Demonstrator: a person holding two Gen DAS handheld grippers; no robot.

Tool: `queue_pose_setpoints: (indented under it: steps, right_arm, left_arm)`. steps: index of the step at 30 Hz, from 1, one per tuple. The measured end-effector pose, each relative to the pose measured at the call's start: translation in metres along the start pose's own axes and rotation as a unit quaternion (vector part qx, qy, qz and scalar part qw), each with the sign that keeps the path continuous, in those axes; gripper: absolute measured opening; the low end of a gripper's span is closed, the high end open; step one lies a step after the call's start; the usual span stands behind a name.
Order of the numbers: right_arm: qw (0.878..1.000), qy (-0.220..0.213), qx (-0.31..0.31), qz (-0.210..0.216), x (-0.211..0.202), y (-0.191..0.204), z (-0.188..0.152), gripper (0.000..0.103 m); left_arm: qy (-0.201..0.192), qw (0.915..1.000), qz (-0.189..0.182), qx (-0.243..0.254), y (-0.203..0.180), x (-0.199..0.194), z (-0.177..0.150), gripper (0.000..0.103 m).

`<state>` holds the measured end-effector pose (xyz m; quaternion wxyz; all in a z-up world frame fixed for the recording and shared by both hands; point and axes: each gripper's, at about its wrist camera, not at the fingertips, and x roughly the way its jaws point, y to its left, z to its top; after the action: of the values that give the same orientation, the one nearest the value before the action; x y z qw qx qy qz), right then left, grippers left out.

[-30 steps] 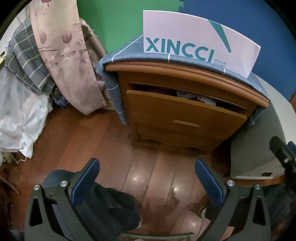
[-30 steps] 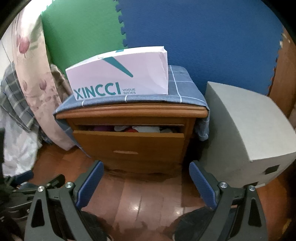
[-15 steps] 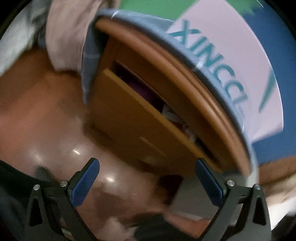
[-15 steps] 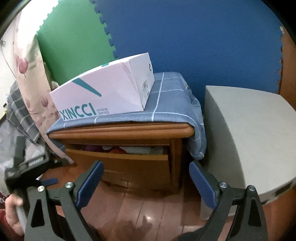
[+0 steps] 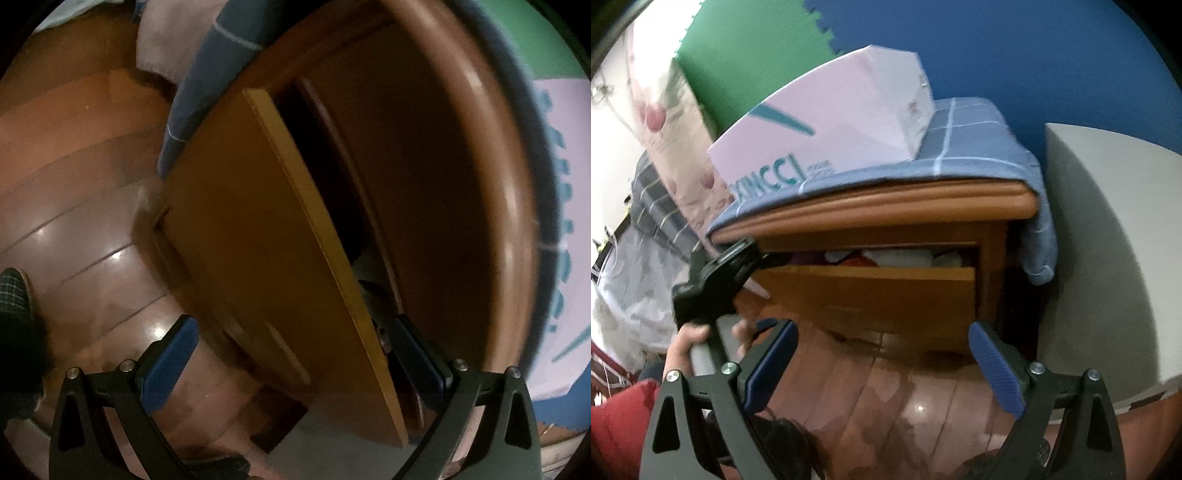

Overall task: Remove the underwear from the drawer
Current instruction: 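Hook the left tool on the drawer front and pull it open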

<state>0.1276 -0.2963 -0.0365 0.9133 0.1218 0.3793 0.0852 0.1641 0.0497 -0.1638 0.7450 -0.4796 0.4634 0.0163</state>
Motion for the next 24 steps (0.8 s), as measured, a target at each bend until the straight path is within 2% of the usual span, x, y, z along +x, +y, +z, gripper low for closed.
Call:
queue_pose_setpoints:
  steps: [3, 10, 14, 16, 21, 24]
  right_arm:
    - [1.0, 0.009, -0.019, 0.005, 0.006, 0.009, -0.002, 0.096]
    - [0.999, 0.017, -0.038, 0.008, 0.005, 0.018, -0.008, 0.096]
    - [0.999, 0.016, -0.04, 0.004, 0.004, 0.017, -0.008, 0.096]
    - [0.999, 0.017, -0.04, 0.002, 0.004, 0.017, -0.009, 0.096]
    - [0.999, 0.015, -0.037, -0.001, 0.003, 0.015, -0.007, 0.096]
    - [0.999, 0.016, -0.039, -0.002, 0.004, 0.015, -0.008, 0.096]
  left_arm:
    - [0.005, 0.9998, 0.012, -0.013, 0.004, 0.01, 0.006, 0.103]
    - [-0.004, 0.9997, -0.011, -0.022, 0.016, 0.021, 0.002, 0.103]
    - [0.006, 0.9984, -0.012, -0.055, 0.019, 0.024, 0.004, 0.103]
    - [0.017, 0.9971, -0.004, -0.074, 0.019, 0.025, 0.008, 0.103]
    - [0.015, 0.9981, 0.01, -0.059, 0.014, 0.02, 0.01, 0.103]
    - [0.006, 0.9981, 0.044, -0.042, 0.008, 0.013, 0.004, 0.103]
